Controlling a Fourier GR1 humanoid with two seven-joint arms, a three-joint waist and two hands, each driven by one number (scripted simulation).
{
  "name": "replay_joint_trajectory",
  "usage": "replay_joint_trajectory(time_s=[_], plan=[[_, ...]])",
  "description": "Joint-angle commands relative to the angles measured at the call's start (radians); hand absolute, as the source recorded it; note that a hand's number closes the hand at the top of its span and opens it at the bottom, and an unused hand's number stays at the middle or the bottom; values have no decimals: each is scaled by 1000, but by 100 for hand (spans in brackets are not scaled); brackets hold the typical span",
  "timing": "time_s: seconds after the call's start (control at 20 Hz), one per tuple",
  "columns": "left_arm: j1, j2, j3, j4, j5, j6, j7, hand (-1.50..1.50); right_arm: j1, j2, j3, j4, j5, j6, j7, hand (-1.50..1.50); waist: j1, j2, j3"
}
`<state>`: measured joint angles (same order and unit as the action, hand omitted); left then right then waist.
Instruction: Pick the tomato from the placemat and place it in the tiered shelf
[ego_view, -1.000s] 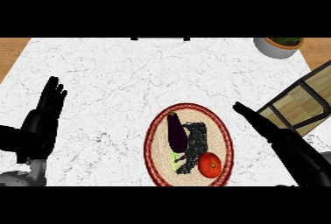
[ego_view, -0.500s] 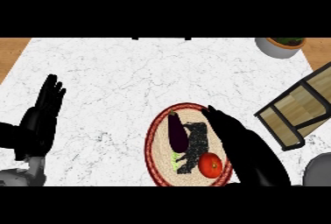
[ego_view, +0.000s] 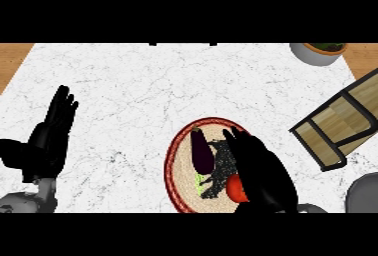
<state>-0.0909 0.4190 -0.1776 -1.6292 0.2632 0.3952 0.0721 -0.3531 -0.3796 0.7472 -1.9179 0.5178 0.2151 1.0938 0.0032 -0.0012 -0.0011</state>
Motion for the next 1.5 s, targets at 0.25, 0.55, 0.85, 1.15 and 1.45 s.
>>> replay_joint_trajectory(time_s=[0.25, 0.55, 0.85, 1.15, 1.45], plan=[[-42, -46, 32, 18, -58, -16, 31, 0, 77, 65, -55, 69, 93, 59, -1, -150, -4, 1, 1], [38, -30, 73, -85, -59, -75, 83, 0, 212, 42, -39, 113, 198, 12, -132, -150, -2, 0, 1], [17, -140, 35, -75, -158, -26, 94, 0, 207, 122, -95, 248, 254, -35, -273, -150, -2, 1, 1], [2, -149, 118, -16, -157, -106, 41, 0, 209, 202, -113, 302, 325, -42, -322, -150, -2, 1, 1], [58, -201, 101, -80, -222, -99, 68, 0, 261, 238, -139, 275, 354, -4, -320, -150, -2, 1, 1]])
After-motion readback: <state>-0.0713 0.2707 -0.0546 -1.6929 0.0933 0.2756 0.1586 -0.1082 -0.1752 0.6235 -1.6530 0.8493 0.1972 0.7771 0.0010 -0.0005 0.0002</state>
